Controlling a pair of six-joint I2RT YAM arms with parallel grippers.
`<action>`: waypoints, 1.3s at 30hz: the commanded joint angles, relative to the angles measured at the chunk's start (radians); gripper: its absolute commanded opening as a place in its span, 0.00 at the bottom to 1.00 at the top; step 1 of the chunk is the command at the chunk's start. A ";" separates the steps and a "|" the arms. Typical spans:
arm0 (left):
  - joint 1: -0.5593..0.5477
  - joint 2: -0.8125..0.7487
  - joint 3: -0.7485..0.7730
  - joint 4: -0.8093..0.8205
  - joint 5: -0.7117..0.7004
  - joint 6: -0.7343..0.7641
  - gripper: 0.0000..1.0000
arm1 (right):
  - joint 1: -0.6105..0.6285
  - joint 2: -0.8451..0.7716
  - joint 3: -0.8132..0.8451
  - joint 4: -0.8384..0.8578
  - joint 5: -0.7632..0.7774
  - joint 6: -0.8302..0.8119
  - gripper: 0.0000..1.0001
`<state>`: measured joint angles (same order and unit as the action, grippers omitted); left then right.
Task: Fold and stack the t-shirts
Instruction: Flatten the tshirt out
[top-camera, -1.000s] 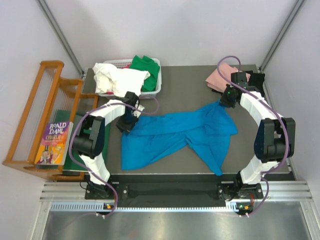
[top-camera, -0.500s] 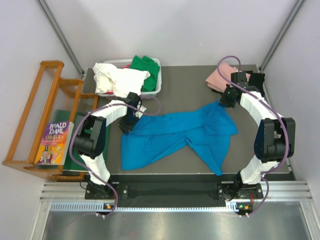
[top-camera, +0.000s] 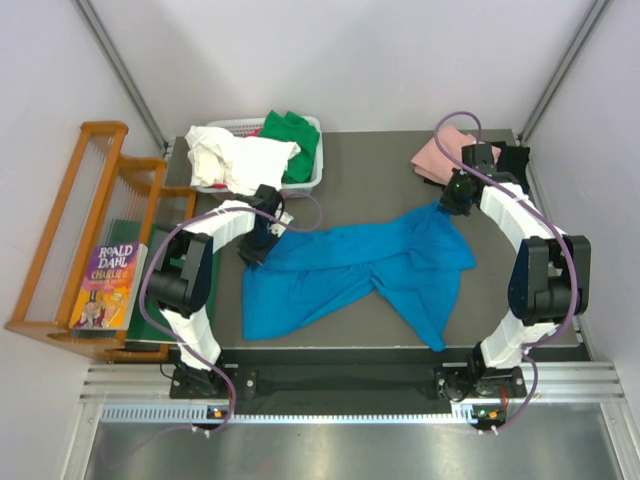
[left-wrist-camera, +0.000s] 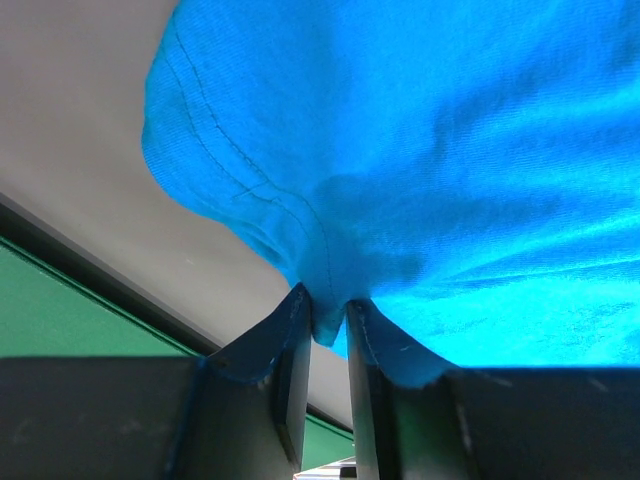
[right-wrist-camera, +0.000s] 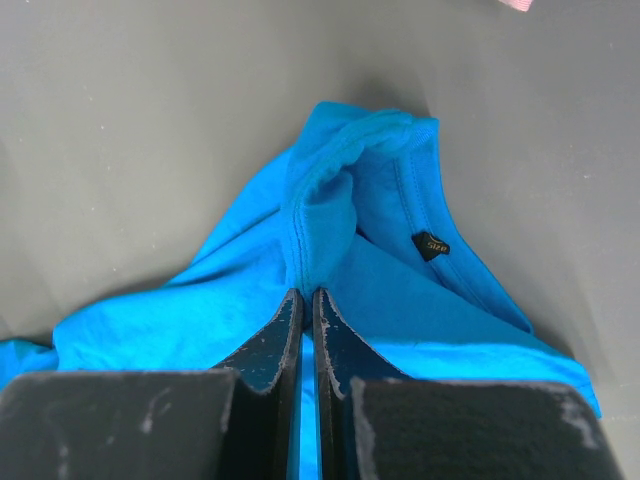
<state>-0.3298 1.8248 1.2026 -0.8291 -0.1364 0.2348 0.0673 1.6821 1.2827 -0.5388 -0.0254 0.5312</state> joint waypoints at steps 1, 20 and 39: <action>-0.003 0.001 0.005 0.015 -0.014 0.000 0.27 | -0.006 -0.042 0.018 0.031 -0.008 -0.011 0.00; -0.011 -0.016 0.052 -0.022 0.015 -0.012 0.28 | -0.006 -0.041 0.004 0.040 -0.008 -0.010 0.00; -0.017 -0.044 0.066 -0.030 0.004 -0.008 0.00 | -0.006 -0.041 -0.002 0.043 -0.011 -0.010 0.00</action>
<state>-0.3424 1.8244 1.2404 -0.8467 -0.1242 0.2306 0.0673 1.6821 1.2827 -0.5385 -0.0288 0.5312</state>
